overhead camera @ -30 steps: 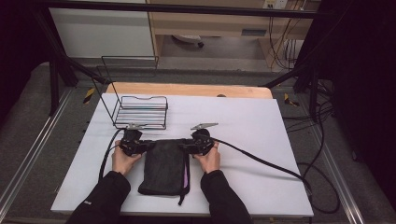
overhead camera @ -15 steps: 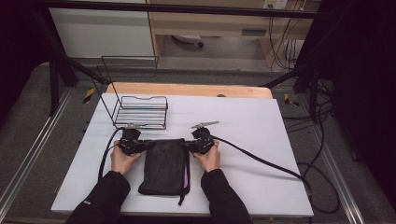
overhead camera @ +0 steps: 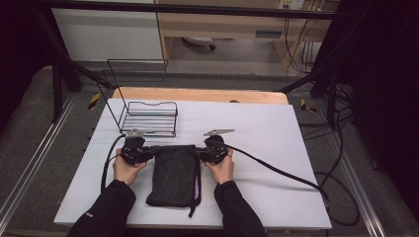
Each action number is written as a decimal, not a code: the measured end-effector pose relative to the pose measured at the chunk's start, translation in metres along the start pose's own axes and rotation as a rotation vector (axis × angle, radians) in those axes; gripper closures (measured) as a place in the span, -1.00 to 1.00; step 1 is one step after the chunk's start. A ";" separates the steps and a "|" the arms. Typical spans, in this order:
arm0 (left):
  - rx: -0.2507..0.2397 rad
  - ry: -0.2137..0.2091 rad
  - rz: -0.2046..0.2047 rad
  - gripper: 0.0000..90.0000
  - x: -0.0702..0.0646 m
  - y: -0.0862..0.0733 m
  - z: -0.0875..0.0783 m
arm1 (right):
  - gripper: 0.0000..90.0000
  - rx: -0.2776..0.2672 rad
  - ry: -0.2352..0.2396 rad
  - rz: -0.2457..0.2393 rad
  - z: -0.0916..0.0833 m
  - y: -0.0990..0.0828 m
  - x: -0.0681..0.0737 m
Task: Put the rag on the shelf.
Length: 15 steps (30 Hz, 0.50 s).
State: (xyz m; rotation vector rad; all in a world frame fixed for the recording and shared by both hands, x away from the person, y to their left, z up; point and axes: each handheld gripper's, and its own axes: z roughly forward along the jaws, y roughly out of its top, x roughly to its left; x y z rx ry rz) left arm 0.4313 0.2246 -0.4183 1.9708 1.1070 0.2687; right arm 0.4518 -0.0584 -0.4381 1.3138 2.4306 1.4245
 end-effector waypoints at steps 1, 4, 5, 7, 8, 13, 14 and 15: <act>-0.006 0.000 0.001 0.81 -0.001 0.000 -0.001 | 0.74 -0.005 0.001 -0.001 -0.001 0.000 0.001; -0.015 0.001 0.008 0.81 -0.004 0.001 -0.004 | 0.74 -0.022 0.002 -0.014 -0.006 0.000 0.005; -0.016 0.001 0.009 0.81 -0.004 0.001 -0.005 | 0.74 -0.031 0.004 -0.020 -0.007 0.000 0.006; -0.030 -0.001 0.012 0.81 -0.005 0.000 -0.008 | 0.74 -0.040 0.002 -0.025 -0.010 -0.001 0.009; -0.036 -0.002 0.016 0.81 -0.006 0.000 -0.010 | 0.74 -0.047 0.003 -0.031 -0.011 -0.001 0.010; -0.060 0.002 0.029 0.81 -0.012 0.000 -0.018 | 0.74 -0.077 0.001 -0.048 -0.017 -0.002 0.015; -0.067 0.002 0.036 0.81 -0.013 -0.001 -0.020 | 0.74 -0.082 0.001 -0.051 -0.018 -0.002 0.016; -0.077 0.002 0.037 0.81 -0.014 -0.001 -0.022 | 0.74 -0.090 -0.001 -0.057 -0.020 -0.002 0.018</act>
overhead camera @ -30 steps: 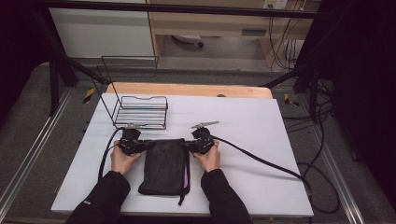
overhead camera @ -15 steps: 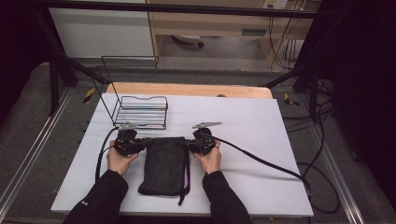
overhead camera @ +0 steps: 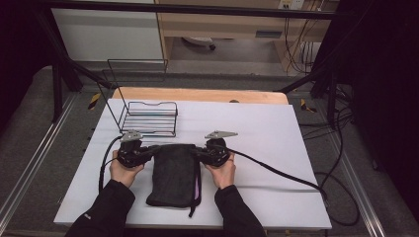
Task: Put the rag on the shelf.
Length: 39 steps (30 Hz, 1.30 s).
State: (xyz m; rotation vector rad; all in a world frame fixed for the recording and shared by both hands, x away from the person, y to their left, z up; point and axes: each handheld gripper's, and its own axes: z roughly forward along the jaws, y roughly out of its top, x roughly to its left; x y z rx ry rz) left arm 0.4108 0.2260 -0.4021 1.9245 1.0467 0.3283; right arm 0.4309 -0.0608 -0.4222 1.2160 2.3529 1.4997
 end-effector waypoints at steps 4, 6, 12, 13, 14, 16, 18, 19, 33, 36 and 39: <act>-0.035 -0.004 0.003 0.81 -0.004 0.001 -0.010 | 0.75 -0.032 0.001 -0.006 -0.006 0.001 0.005; -0.050 -0.002 0.008 0.81 -0.008 0.002 -0.014 | 0.75 -0.047 0.003 -0.012 -0.010 0.001 0.007; -0.100 -0.004 0.023 0.81 -0.015 0.005 -0.026 | 0.75 -0.099 0.013 -0.019 -0.021 0.003 0.015; -0.106 -0.004 0.024 0.81 -0.016 0.005 -0.028 | 0.76 -0.104 0.016 -0.020 -0.022 0.004 0.015; -0.112 -0.006 0.023 0.81 -0.017 0.006 -0.030 | 0.75 -0.112 0.019 -0.022 -0.024 0.004 0.016; -0.123 -0.008 0.026 0.81 -0.018 0.007 -0.033 | 0.76 -0.124 0.023 -0.021 -0.027 0.005 0.018; -0.134 -0.012 0.026 0.81 -0.019 0.008 -0.036 | 0.76 -0.136 0.023 -0.030 -0.030 0.006 0.019; -0.140 -0.013 0.026 0.81 -0.020 0.009 -0.037 | 0.76 -0.143 0.025 -0.029 -0.032 0.007 0.020; -0.226 -0.011 0.033 0.81 -0.027 0.018 -0.058 | 0.76 -0.213 0.015 -0.101 -0.051 0.022 0.040; -0.242 -0.007 0.041 0.81 -0.029 0.021 -0.063 | 0.76 -0.226 0.010 -0.120 -0.055 0.026 0.044; -0.259 -0.007 0.045 0.81 -0.032 0.023 -0.067 | 0.77 -0.241 0.008 -0.129 -0.058 0.029 0.047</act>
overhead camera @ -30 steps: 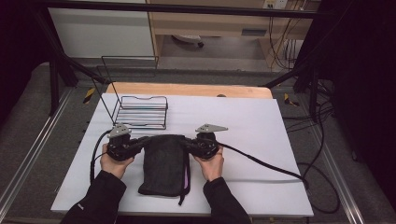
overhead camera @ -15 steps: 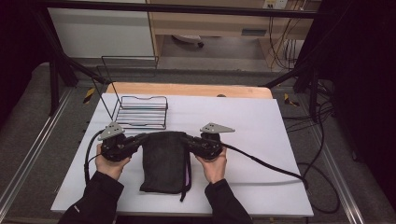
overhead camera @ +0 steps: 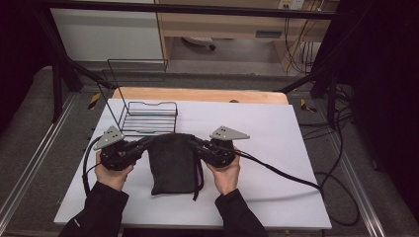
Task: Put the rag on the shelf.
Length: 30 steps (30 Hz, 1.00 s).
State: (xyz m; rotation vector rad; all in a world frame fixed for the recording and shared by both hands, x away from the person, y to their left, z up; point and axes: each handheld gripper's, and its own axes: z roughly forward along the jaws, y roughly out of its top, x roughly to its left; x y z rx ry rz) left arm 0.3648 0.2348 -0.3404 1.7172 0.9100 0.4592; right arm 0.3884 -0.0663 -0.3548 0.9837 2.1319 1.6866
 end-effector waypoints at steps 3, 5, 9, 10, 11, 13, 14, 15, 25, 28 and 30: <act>-0.015 0.001 0.006 0.81 -0.002 0.003 -0.003 | 0.77 -0.015 0.000 -0.003 -0.003 0.003 0.001; -0.022 0.003 0.012 0.81 -0.004 0.005 -0.004 | 0.77 -0.024 0.001 -0.003 -0.004 0.005 0.002; -0.040 0.001 0.018 0.81 -0.006 0.010 -0.007 | 0.77 -0.038 -0.002 -0.015 -0.008 0.010 0.004; -0.045 0.000 0.020 0.81 -0.007 0.012 -0.008 | 0.77 -0.044 -0.001 -0.013 -0.009 0.012 0.005; -0.051 0.000 0.022 0.81 -0.007 0.013 -0.009 | 0.77 -0.048 0.001 -0.019 -0.010 0.013 0.005; -0.062 0.002 0.025 0.81 -0.008 0.016 -0.011 | 0.77 -0.060 0.004 -0.020 -0.012 0.016 0.005; -0.069 0.001 0.025 0.81 -0.008 0.017 -0.012 | 0.77 -0.066 0.005 -0.025 -0.013 0.017 0.005; -0.074 0.001 0.029 0.81 -0.009 0.018 -0.012 | 0.77 -0.073 0.006 -0.026 -0.014 0.018 0.006; -0.128 0.002 0.042 0.81 -0.012 0.030 -0.021 | 0.77 -0.121 -0.001 -0.064 -0.021 0.033 0.014; -0.147 -0.002 0.030 0.81 -0.010 0.035 -0.021 | 0.77 -0.134 -0.001 -0.070 -0.021 0.038 0.015; -0.154 -0.002 0.026 0.81 -0.008 0.040 -0.021 | 0.77 -0.135 -0.002 -0.070 -0.020 0.044 0.016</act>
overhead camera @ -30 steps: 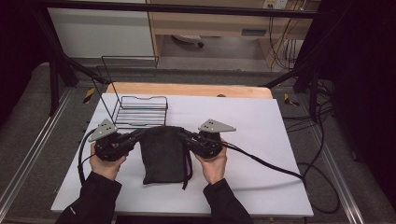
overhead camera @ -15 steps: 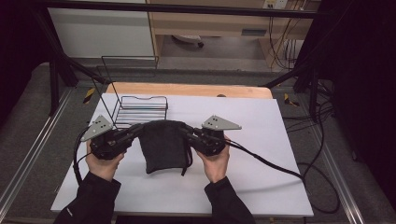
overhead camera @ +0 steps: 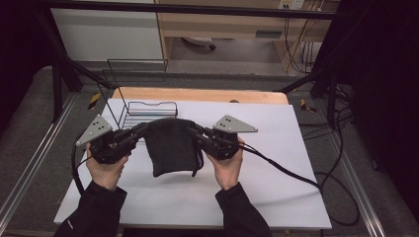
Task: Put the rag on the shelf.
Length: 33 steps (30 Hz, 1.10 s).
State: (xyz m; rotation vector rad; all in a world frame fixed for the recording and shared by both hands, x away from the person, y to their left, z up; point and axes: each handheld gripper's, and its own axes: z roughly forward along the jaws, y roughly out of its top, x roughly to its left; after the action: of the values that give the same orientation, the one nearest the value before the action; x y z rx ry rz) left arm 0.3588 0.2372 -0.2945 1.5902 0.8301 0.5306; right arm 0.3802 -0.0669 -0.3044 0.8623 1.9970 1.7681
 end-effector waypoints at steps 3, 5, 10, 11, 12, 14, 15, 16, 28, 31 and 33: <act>-0.015 0.005 -0.004 0.81 0.003 0.007 0.000 | 0.77 -0.018 -0.004 -0.015 0.002 0.008 0.002; -0.032 0.005 -0.011 0.81 0.005 0.010 -0.002 | 0.77 -0.037 -0.004 -0.021 0.002 0.012 0.004; -0.055 0.011 -0.012 0.81 0.010 0.016 -0.004 | 0.77 -0.068 0.001 -0.022 0.004 0.016 0.006; -0.062 0.008 -0.019 0.81 0.011 0.017 -0.004 | 0.77 -0.073 0.000 -0.024 0.006 0.018 0.006; -0.070 0.007 -0.022 0.81 0.012 0.018 -0.004 | 0.77 -0.073 0.000 -0.024 0.006 0.018 0.006; -0.085 0.008 -0.019 0.81 0.013 0.021 -0.004 | 0.77 -0.087 -0.001 -0.025 0.007 0.021 0.007; -0.091 0.010 -0.014 0.81 0.013 0.022 -0.004 | 0.77 -0.091 -0.004 -0.028 0.007 0.022 0.007; -0.098 0.012 -0.014 0.81 0.014 0.023 -0.004 | 0.77 -0.097 -0.006 -0.033 0.008 0.024 0.007; -0.169 0.044 -0.009 0.81 0.023 0.045 -0.007 | 0.78 -0.157 -0.025 -0.065 0.020 0.047 0.012; -0.184 0.051 -0.007 0.81 0.027 0.052 -0.008 | 0.78 -0.165 -0.025 -0.068 0.025 0.054 0.013; -0.191 0.059 -0.005 0.81 0.029 0.056 -0.009 | 0.78 -0.173 -0.027 -0.071 0.028 0.059 0.014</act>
State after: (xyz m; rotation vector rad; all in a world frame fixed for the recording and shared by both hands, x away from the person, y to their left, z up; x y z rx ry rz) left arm 0.3829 0.2632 -0.2412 1.4031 0.8032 0.6371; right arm 0.3995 -0.0334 -0.2499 0.7475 1.8033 1.8464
